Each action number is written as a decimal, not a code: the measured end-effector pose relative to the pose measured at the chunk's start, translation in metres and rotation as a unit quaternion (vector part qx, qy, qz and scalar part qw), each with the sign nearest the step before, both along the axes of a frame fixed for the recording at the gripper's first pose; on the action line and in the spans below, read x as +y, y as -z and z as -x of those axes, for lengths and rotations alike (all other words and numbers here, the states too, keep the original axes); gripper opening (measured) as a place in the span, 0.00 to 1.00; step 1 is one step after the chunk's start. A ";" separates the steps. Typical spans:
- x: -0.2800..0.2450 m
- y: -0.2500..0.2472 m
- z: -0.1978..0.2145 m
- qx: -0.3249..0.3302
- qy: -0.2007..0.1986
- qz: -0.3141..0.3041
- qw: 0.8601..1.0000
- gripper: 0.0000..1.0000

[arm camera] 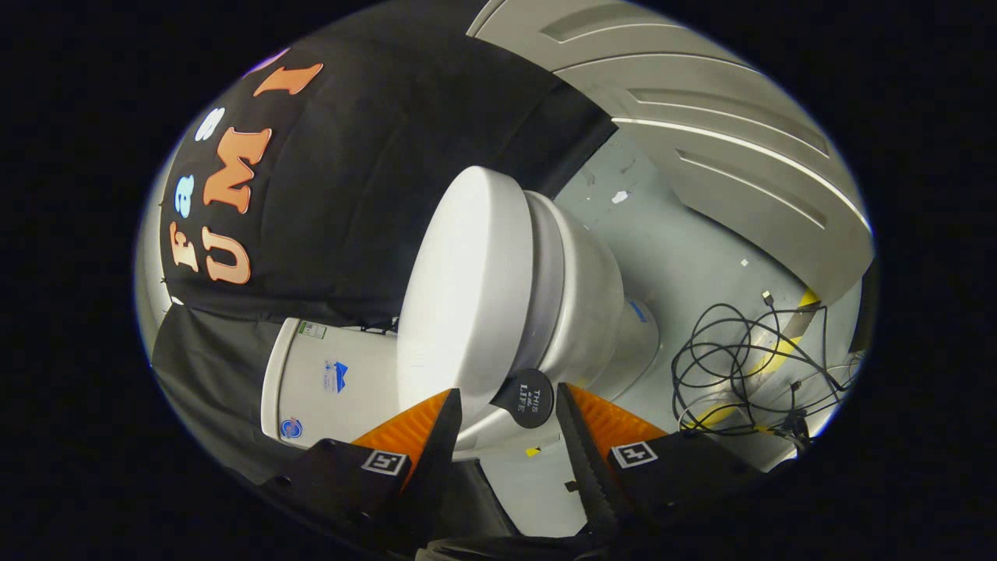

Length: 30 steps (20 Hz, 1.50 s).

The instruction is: Open the toilet lid.

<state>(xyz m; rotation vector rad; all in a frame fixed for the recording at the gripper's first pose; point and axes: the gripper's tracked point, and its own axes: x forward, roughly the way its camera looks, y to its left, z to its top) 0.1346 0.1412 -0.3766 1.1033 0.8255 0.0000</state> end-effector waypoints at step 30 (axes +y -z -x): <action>-0.008 -0.051 -0.037 -0.065 0.024 0.100 0.993 0.08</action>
